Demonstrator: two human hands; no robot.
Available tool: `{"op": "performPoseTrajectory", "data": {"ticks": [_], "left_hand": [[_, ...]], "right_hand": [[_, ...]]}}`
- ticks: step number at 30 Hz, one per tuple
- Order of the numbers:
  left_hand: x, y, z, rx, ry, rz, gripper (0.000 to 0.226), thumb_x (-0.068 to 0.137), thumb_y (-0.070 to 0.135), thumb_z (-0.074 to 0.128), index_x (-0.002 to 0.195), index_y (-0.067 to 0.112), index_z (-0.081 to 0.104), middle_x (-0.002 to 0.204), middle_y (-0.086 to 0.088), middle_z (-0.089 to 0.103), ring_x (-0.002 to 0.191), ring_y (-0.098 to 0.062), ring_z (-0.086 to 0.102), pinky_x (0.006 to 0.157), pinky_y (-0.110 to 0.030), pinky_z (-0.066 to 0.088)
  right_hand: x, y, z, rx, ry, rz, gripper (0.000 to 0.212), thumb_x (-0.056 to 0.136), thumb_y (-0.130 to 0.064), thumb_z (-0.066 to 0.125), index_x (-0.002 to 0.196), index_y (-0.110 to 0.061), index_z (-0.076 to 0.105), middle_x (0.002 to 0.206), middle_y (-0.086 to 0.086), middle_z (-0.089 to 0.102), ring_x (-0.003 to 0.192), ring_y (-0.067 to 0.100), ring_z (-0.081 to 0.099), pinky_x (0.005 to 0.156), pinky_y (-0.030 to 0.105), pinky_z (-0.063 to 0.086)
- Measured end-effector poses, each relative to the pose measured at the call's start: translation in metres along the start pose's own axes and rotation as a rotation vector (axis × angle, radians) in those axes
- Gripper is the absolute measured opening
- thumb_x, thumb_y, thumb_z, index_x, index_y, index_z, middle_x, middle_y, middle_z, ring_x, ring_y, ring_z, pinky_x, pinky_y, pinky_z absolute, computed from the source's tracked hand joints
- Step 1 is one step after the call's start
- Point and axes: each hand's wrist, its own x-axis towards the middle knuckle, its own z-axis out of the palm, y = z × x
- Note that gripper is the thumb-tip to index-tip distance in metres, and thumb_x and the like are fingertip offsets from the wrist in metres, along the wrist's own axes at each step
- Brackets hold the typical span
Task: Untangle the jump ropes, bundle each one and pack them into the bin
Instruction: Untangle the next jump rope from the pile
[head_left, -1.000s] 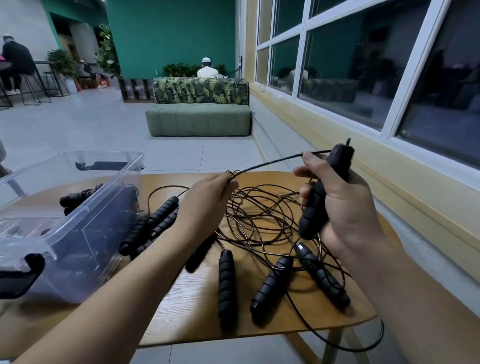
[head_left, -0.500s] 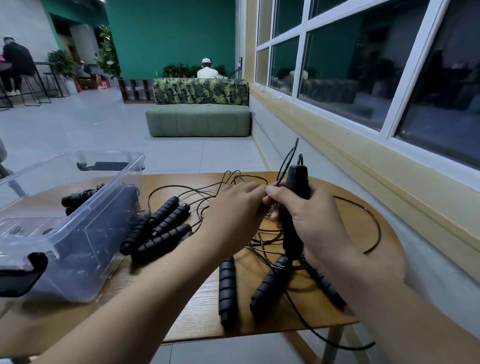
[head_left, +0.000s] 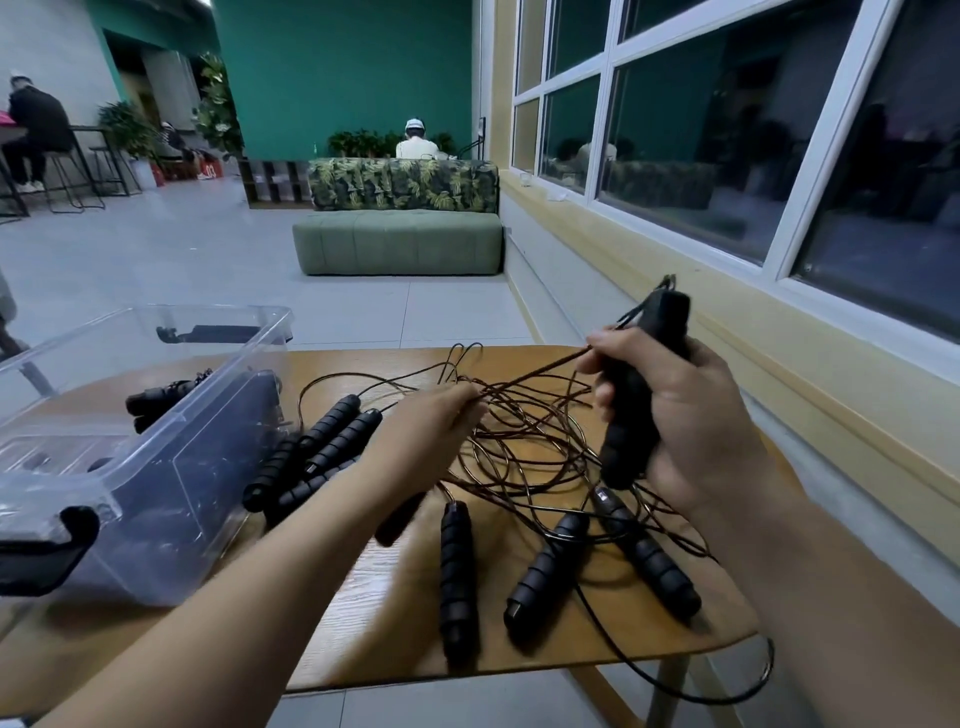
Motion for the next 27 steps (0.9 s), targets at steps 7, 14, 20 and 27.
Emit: {"op": "performPoseTrajectory", "data": {"ticks": [7,14,20,27], "left_hand": [[0.005,-0.003,-0.021,-0.094,0.163,0.031,0.038,0.106,0.048,0.044,0.101,0.019,0.069,0.083,0.009,0.065,0.078,-0.016,0.06,0.069,-0.04,0.052],[0.006,0.029,-0.03,-0.105,0.177,0.134,0.024,0.11,0.034,0.053,0.103,0.018,0.069,0.077,0.011,0.063,0.075,-0.014,0.058,0.071,-0.041,0.051],[0.001,0.065,-0.031,-0.063,0.188,0.256,0.03,0.111,0.036,0.047,0.097,0.014,0.062,0.08,0.005,0.061,0.072,-0.019,0.053,0.063,-0.042,0.046],[-0.006,0.074,-0.018,-0.003,0.124,0.318,0.032,0.108,0.039,0.035,0.101,0.021,0.061,0.089,0.004,0.065,0.077,-0.029,0.06,0.062,-0.042,0.048]], "right_hand": [[0.015,-0.005,-0.016,0.116,0.099,-0.022,0.026,0.095,-0.018,0.077,0.115,-0.008,0.063,0.093,0.011,0.077,0.06,0.013,0.057,0.054,0.023,0.049],[0.007,0.003,-0.004,-0.02,0.04,-0.031,0.016,0.097,-0.021,0.077,0.109,-0.012,0.071,0.097,0.014,0.08,0.061,0.015,0.058,0.057,0.025,0.051],[0.001,0.022,0.008,-0.179,-0.026,-0.067,0.005,0.098,-0.017,0.077,0.096,-0.016,0.073,0.093,0.015,0.08,0.061,0.021,0.06,0.061,0.035,0.052],[-0.002,0.027,0.013,-0.303,-0.025,-0.084,0.009,0.096,-0.01,0.076,0.091,-0.012,0.069,0.08,0.012,0.076,0.059,0.025,0.061,0.057,0.036,0.051]]}}
